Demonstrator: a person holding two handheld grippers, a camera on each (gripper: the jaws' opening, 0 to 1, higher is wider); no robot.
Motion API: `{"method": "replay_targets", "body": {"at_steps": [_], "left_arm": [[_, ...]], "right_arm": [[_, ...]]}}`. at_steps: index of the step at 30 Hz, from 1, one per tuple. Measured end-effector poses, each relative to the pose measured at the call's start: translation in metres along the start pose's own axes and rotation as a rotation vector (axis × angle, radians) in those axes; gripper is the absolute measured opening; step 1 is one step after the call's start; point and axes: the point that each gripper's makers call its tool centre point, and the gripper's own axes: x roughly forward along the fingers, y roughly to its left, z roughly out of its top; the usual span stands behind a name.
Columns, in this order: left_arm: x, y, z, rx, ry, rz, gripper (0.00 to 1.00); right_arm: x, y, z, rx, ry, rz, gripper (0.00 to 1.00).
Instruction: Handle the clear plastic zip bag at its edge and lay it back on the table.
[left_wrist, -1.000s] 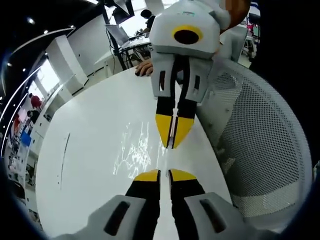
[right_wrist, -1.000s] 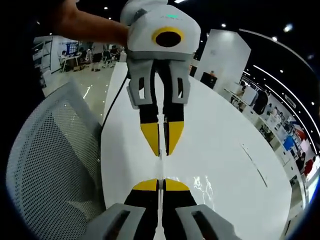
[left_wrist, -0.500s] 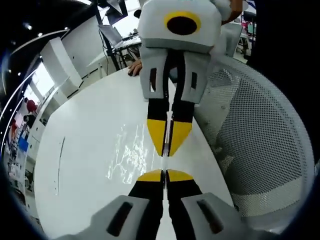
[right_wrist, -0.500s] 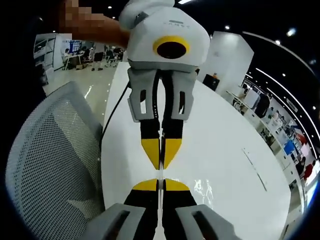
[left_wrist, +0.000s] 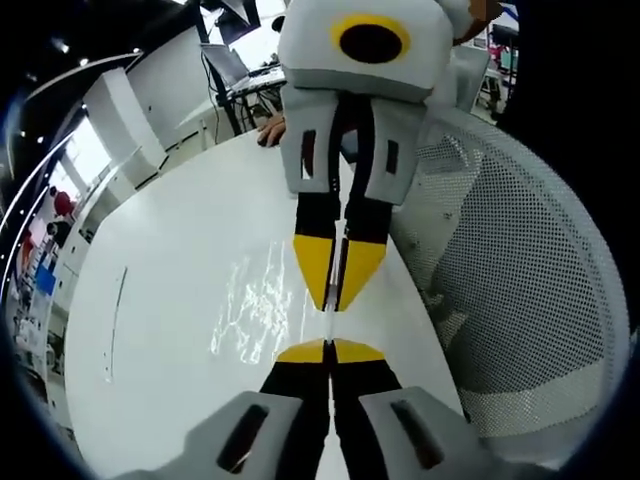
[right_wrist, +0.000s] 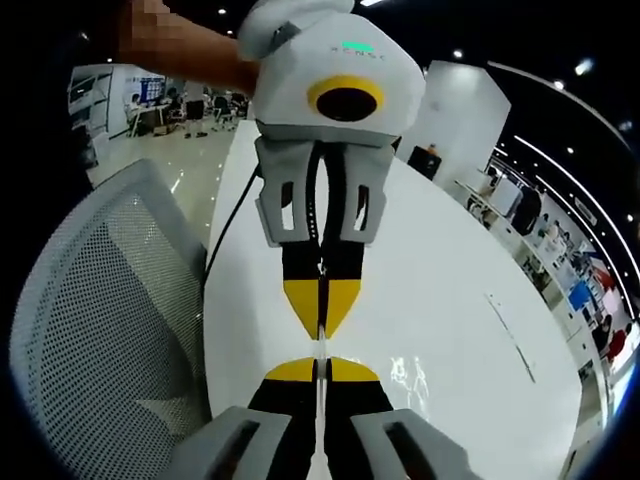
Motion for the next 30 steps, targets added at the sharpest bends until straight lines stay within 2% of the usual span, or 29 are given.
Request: {"method": "replay_targets", "body": {"at_steps": [14, 17, 30], "left_arm": [[-0.0019, -0.0033, -0.0034, -0.024, 0.001, -0.008, 0.0], [-0.0021, -0.0032, -0.0072, -0.028, 0.016, -0.011, 0.0], [-0.0043, -0.0026, -0.0096, -0.033, 0.006, -0.005, 0.0]], "right_arm": [[0.0016, 0.0028, 0.0006, 0.023, -0.02, 0.013, 0.0], [0.0013, 0.0034, -0.0019, 0.024, -0.012, 0.016, 0.0], [-0.0007, 0.0035, -0.0017, 0.022, -0.019, 0.013, 0.0]]}}
